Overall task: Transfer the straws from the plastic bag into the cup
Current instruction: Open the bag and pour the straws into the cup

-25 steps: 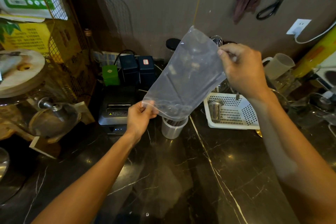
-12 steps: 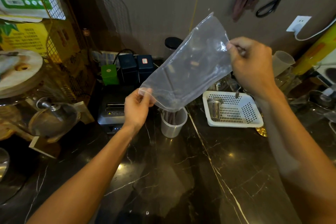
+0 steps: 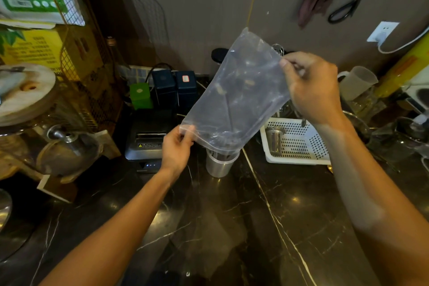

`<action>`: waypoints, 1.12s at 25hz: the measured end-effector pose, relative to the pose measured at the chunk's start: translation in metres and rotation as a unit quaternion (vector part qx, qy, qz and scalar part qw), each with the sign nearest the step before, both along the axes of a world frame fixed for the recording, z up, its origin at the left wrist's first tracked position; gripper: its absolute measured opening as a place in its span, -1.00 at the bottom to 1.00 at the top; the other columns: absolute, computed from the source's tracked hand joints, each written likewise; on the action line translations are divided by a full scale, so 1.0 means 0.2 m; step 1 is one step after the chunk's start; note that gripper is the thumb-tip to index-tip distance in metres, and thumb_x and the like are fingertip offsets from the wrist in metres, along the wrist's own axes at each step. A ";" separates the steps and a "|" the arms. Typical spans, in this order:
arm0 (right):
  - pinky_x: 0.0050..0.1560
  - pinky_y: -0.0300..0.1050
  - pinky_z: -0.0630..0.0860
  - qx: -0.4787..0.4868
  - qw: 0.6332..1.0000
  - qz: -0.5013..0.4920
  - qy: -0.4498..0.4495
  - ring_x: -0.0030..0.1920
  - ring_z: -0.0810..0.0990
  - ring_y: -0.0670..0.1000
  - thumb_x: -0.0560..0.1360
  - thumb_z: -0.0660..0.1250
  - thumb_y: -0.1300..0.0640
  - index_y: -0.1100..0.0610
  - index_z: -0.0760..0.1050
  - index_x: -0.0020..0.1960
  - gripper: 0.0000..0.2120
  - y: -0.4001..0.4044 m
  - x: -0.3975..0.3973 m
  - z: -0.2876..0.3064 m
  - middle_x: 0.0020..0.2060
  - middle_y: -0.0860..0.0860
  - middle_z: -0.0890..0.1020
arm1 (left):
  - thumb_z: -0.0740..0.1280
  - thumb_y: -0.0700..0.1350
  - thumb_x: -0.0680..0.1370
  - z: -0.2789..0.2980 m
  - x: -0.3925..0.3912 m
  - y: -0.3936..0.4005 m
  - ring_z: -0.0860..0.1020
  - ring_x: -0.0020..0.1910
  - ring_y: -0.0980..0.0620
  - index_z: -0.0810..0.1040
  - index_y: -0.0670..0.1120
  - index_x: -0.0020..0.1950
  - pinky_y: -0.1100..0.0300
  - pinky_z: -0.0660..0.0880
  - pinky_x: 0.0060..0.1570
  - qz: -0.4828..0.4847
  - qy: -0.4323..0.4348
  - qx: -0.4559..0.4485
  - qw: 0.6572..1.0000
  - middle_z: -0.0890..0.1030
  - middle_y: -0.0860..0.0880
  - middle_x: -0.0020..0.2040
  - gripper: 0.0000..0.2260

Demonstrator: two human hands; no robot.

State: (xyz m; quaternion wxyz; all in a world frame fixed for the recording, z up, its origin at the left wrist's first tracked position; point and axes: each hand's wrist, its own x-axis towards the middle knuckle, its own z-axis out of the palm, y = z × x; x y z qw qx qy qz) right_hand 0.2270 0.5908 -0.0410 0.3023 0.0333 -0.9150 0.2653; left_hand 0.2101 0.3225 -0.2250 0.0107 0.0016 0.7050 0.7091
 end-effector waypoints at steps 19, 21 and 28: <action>-0.11 0.21 0.63 0.007 1.000 -0.027 -0.008 -0.14 0.64 0.11 0.67 0.24 0.02 0.14 0.65 -0.01 -0.72 0.00 0.00 0.02 -0.18 0.12 0.70 | 0.31 -0.09 0.68 0.05 -0.03 0.00 0.74 -0.02 0.05 0.64 0.01 0.07 0.25 0.67 -0.03 0.011 0.005 0.028 1.000 0.76 0.00 -0.07 -0.89; -0.13 0.21 0.62 0.004 0.999 -0.031 -0.019 -0.17 0.64 0.15 0.67 0.24 0.03 0.17 0.64 -0.03 -0.72 -0.01 0.00 0.02 -0.20 0.16 0.70 | 0.32 -0.09 0.68 0.05 -0.03 0.00 0.73 -0.05 0.06 0.64 -0.01 0.05 0.23 0.67 -0.03 0.018 0.009 0.027 0.999 0.75 -0.02 -0.10 -0.89; 0.03 0.12 0.69 -0.074 0.997 0.012 -0.011 -0.03 0.69 0.03 0.61 0.37 0.06 0.09 0.68 0.24 -0.75 -0.05 0.01 0.14 0.00 0.02 0.69 | 0.30 -0.12 0.69 0.08 -0.05 -0.01 0.74 -0.01 -0.02 0.63 -0.18 0.17 0.16 0.69 0.03 0.023 0.002 0.059 0.998 0.74 -0.15 0.01 -0.82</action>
